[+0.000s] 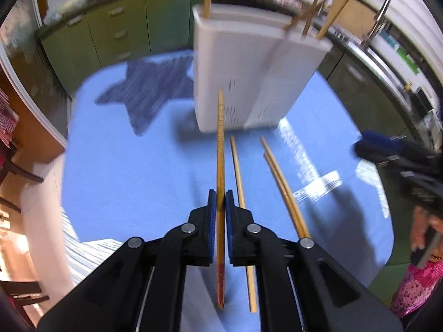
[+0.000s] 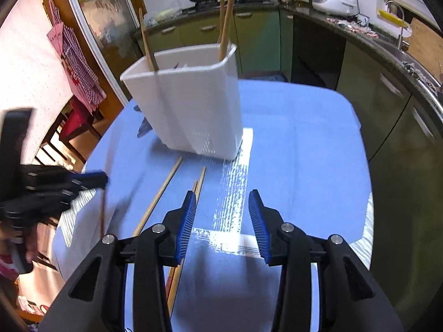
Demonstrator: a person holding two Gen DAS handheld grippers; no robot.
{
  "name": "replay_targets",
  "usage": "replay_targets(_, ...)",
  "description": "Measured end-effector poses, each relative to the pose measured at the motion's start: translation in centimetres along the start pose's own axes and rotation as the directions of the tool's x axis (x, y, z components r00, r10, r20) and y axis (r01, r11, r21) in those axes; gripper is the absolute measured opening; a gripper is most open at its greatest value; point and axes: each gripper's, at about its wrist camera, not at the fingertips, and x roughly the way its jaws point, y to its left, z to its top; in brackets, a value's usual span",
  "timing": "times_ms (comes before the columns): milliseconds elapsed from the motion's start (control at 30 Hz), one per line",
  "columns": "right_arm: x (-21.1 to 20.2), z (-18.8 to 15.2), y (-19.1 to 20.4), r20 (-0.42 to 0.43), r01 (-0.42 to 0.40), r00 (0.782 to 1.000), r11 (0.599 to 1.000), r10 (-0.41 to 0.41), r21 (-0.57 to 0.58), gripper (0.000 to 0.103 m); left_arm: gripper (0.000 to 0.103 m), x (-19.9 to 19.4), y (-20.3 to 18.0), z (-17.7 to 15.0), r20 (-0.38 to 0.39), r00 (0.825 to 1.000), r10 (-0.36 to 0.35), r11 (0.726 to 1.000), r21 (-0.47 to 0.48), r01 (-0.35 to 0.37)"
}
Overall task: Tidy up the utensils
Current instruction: 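Lift the chopstick upright with the left tool while the right tool grasps another chopstick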
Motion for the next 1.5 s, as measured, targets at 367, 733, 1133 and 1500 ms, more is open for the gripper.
replay_targets(367, 7.7, -0.6, 2.5, -0.204, -0.006, 0.979, 0.999, -0.002, -0.04, 0.028, 0.007, -8.3, -0.3, -3.5, 0.207, 0.978, -0.025, 0.998, 0.062, 0.012)
replay_targets(733, 10.6, -0.6, 4.1, -0.275, 0.031, 0.96, 0.996, -0.052, -0.08, 0.015, 0.007, -10.2, -0.1, -4.3, 0.253, 0.966, -0.049, 0.996, 0.091, 0.026)
replay_targets(1133, 12.5, -0.7, 5.5, -0.337, 0.053, 0.937, 0.992, -0.088, -0.112, 0.014, 0.007, -10.2, -0.2, -4.4, 0.246, 0.967, -0.062, 0.994, 0.107, 0.036)
replay_targets(1500, 12.1, -0.6, 6.3, -0.276, 0.075, 0.956, 0.99, -0.105, -0.117, 0.007, 0.007, -10.1, -0.4, -4.5, 0.243, 0.968, -0.06, 0.993, 0.109, 0.034)
